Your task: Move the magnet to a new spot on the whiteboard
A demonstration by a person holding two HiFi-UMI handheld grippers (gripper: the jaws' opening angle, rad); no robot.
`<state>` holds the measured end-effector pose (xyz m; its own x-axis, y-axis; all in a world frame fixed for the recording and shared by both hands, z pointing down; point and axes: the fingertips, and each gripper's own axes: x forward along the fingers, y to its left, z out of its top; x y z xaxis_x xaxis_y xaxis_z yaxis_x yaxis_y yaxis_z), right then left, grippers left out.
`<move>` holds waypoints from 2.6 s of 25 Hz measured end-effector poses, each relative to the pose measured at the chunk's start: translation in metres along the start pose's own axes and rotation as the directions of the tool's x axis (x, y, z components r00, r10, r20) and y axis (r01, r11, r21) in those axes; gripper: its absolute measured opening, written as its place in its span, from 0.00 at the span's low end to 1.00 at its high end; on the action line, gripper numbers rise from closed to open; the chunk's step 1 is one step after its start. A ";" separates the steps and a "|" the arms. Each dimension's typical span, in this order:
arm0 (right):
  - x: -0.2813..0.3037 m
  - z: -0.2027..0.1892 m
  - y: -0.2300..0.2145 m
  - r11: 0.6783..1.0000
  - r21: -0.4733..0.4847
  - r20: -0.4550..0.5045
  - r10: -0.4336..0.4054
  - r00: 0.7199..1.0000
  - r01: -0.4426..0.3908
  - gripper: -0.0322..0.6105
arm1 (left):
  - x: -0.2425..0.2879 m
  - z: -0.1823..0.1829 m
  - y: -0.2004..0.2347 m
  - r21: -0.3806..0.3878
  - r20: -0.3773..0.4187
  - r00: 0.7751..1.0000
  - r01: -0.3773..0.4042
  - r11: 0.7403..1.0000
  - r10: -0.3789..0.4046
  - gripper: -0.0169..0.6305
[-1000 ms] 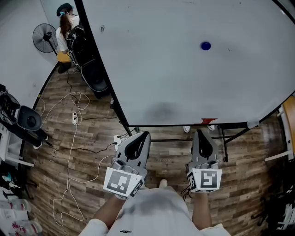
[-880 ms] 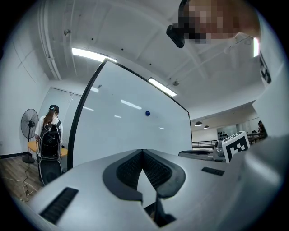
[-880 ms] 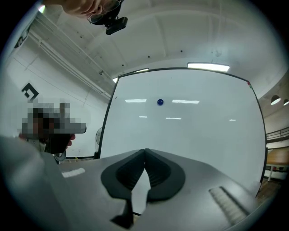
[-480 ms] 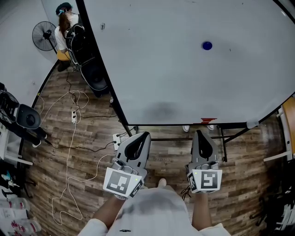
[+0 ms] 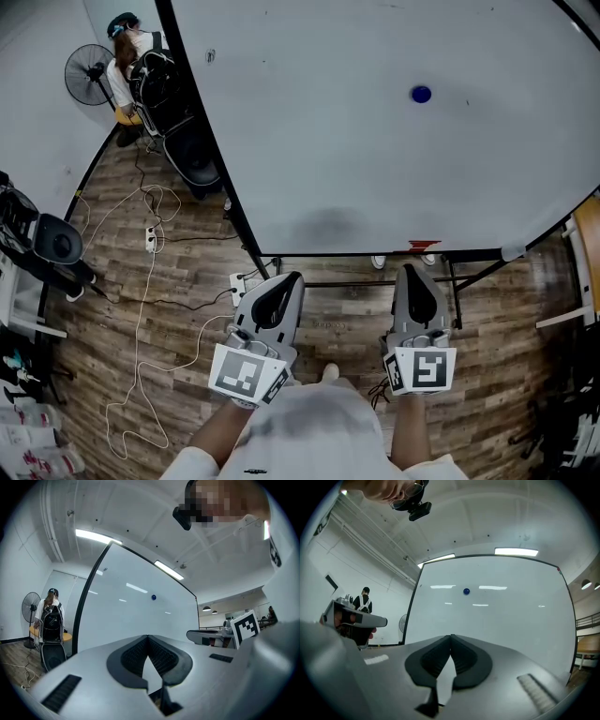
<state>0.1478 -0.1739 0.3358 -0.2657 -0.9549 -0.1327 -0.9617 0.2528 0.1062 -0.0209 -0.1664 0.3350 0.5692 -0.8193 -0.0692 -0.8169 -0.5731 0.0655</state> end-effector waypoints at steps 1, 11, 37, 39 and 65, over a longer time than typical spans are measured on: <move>0.000 0.001 0.001 1.000 0.001 0.003 0.001 1.000 -0.001 0.06 | 0.000 0.000 0.000 -0.001 -0.001 1.000 0.000 1.000 0.000 0.04; -0.005 0.011 0.007 0.999 0.040 0.021 0.011 1.000 -0.012 0.06 | -0.003 0.004 -0.003 0.001 0.005 1.000 0.014 1.000 -0.014 0.04; -0.011 -0.008 0.054 0.996 -0.007 -0.069 -0.085 0.994 0.084 0.06 | -0.041 -0.018 0.030 -0.073 -0.027 0.992 0.122 0.990 -0.124 0.04; -0.015 -0.013 0.056 0.995 -0.012 -0.089 -0.099 0.991 0.098 0.06 | -0.040 -0.024 0.031 -0.093 -0.036 0.989 0.140 0.986 -0.144 0.04; -0.002 0.008 0.044 0.993 -0.022 -0.041 -0.113 0.993 0.112 0.06 | -0.019 -0.001 0.015 -0.076 -0.005 0.981 0.191 0.979 -0.192 0.04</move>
<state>0.1052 -0.1590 0.3329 -0.1524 -0.9829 -0.1036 -0.9836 0.1406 0.1126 -0.0439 -0.1590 0.3388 0.7156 -0.6944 -0.0755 -0.6839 -0.7185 0.1263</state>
